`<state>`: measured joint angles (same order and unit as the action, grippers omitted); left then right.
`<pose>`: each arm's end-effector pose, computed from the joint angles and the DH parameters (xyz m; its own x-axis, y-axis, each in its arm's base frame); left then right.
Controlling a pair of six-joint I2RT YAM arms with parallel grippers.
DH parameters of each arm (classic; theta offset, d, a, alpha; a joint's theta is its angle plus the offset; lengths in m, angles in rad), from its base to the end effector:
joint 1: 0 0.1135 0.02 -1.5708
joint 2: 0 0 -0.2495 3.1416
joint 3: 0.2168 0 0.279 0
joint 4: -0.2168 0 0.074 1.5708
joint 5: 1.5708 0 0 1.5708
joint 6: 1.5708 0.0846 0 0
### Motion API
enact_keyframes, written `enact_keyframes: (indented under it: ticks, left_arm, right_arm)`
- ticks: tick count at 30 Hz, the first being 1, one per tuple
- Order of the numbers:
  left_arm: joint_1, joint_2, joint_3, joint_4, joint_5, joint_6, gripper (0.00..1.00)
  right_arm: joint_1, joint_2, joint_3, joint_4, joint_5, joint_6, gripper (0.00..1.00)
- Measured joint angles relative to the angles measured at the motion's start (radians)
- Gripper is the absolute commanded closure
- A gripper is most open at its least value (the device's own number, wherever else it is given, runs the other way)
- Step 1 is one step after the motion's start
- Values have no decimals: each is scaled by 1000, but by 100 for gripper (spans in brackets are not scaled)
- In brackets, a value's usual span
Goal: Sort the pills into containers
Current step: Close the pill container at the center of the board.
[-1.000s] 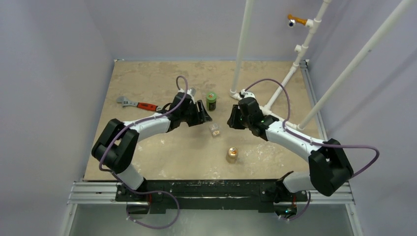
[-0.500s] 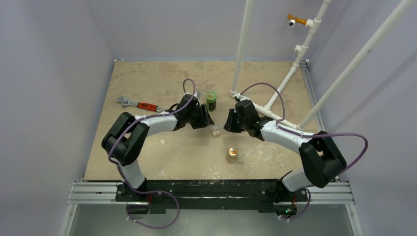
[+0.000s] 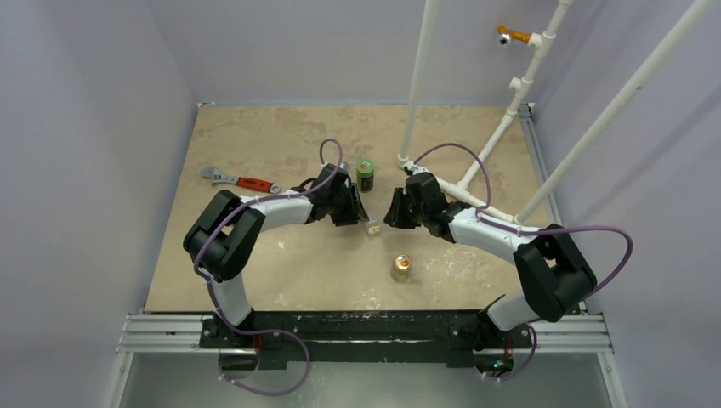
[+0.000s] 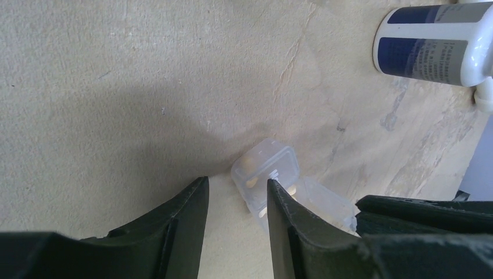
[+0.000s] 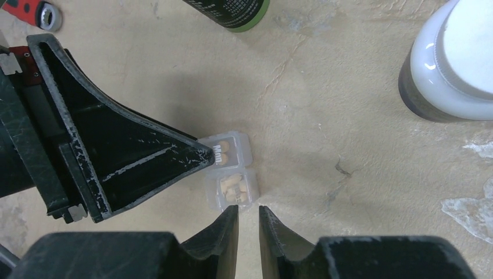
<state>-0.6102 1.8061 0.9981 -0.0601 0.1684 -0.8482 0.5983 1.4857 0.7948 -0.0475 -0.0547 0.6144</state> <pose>0.3291 -0.2474 0.0805 -0.9039 -0.2703 -0.3315 -0.0368 0.8213 -0.5694 0.2983 0.2090 0.1281 -0.7979 0.1527 -0.5831 -0.1662 0.8741 0.4564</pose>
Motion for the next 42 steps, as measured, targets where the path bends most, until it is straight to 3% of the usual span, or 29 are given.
enact_keyframes:
  ticks: [16, 42]
  left_arm:
    - [-11, 16, 31, -26, -18, -23, 67]
    - [-14, 35, 61, -33, -16, -28, 75]
  right_arm:
    - [0, 82, -3, 75, -61, -1, 80]
    - [-11, 179, -29, 229, -181, -2, 58]
